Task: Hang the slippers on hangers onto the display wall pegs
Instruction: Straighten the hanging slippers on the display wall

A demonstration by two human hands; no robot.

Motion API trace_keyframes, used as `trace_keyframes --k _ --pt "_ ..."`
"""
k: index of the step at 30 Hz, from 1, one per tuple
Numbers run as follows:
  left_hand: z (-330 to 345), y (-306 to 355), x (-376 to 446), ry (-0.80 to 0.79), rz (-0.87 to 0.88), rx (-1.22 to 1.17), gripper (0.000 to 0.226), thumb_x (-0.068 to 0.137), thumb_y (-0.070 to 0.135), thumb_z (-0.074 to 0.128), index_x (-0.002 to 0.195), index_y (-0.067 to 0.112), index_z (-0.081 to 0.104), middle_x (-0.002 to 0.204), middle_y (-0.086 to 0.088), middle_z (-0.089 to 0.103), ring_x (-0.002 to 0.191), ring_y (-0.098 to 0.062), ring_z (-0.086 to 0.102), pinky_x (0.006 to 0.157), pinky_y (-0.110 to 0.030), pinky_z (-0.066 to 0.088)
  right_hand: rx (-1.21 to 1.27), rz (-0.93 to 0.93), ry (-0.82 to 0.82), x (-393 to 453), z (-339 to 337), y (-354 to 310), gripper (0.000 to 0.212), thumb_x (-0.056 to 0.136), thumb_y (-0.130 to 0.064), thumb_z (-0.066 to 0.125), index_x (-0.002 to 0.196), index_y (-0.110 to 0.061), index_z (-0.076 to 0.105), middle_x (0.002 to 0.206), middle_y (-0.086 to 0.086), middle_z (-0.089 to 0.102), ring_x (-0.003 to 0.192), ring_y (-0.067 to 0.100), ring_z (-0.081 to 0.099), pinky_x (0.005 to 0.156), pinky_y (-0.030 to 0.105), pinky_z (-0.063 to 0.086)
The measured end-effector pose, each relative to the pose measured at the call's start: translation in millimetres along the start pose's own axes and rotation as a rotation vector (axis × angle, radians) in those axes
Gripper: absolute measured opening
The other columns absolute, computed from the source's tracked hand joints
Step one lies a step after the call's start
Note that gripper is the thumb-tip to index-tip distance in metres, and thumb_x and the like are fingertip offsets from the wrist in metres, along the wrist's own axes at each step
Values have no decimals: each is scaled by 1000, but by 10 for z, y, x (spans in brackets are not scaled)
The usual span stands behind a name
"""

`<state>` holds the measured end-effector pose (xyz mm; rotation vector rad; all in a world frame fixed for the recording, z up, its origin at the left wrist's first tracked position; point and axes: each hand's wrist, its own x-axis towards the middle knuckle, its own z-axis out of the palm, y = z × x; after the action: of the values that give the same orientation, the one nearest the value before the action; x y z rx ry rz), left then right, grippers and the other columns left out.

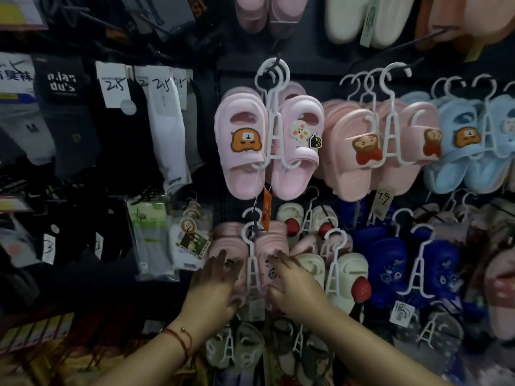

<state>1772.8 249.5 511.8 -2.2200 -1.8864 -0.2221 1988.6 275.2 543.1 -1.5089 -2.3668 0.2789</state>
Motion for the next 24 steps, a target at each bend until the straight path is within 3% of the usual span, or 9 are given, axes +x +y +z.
trace_keyframes --k 2,5,6,8,10,12,16,20,24 --pt "114 20 20 -33 -3 10 110 42 53 91 142 26 51 145 -20 46 115 -45 64 73 -54 60 -37 17 -11 32 100 -3 74 95 -39 55 159 -23 21 167 4 13 151 27 20 117 37 31" --pt "273 37 99 -53 -18 -40 117 46 49 89 150 24 42 154 -25 33 120 -51 59 73 -57 59 -45 52 -28 126 270 -11 79 94 -44 55 160 -24 16 168 8 5 152 33 17 118 41 32" --pt "289 74 129 -57 -29 -75 117 55 50 86 155 26 31 159 -26 25 127 -53 52 80 -58 57 -42 61 -25 154 327 -15 80 94 -45 55 160 -25 15 168 9 4 152 34 17 118 42 31" --pt "311 145 207 -67 -65 -108 108 82 51 69 160 33 -4 166 -24 -5 147 -52 22 106 -59 41 -43 84 -11 204 422 -27 80 94 -46 52 160 -27 12 168 9 -1 152 35 15 119 42 30" --pt "317 205 274 -99 -110 -132 96 96 51 53 157 37 -19 163 -19 -25 152 -46 0 117 -52 29 -53 105 7 237 492 -42 78 95 -47 46 160 -28 7 168 10 -6 153 35 12 121 43 26" --pt "342 259 334 -49 -135 -131 90 97 53 48 157 39 -17 163 -19 -27 152 -45 0 115 -51 33 -63 108 34 263 545 -46 78 95 -48 41 160 -27 5 168 11 -8 153 36 11 121 44 26" --pt "551 308 430 27 -170 -147 87 96 53 51 159 41 -7 162 -20 -27 150 -48 10 107 -52 44 -32 107 53 355 604 -33 80 98 -42 48 160 -24 3 165 10 -21 153 37 6 120 46 26" --pt "635 316 602 108 -202 -189 79 91 53 48 160 38 14 166 -26 -5 142 -53 29 94 -55 53 -42 107 31 587 581 -17 84 96 -37 53 160 -23 -1 163 9 -29 153 39 0 121 48 23" --pt "651 210 835 117 -156 -222 83 92 52 56 161 38 12 165 -24 -12 145 -53 20 97 -60 50 -5 118 -24 870 493 64 86 95 -35 54 159 -25 -1 166 9 -19 152 39 0 120 53 24"
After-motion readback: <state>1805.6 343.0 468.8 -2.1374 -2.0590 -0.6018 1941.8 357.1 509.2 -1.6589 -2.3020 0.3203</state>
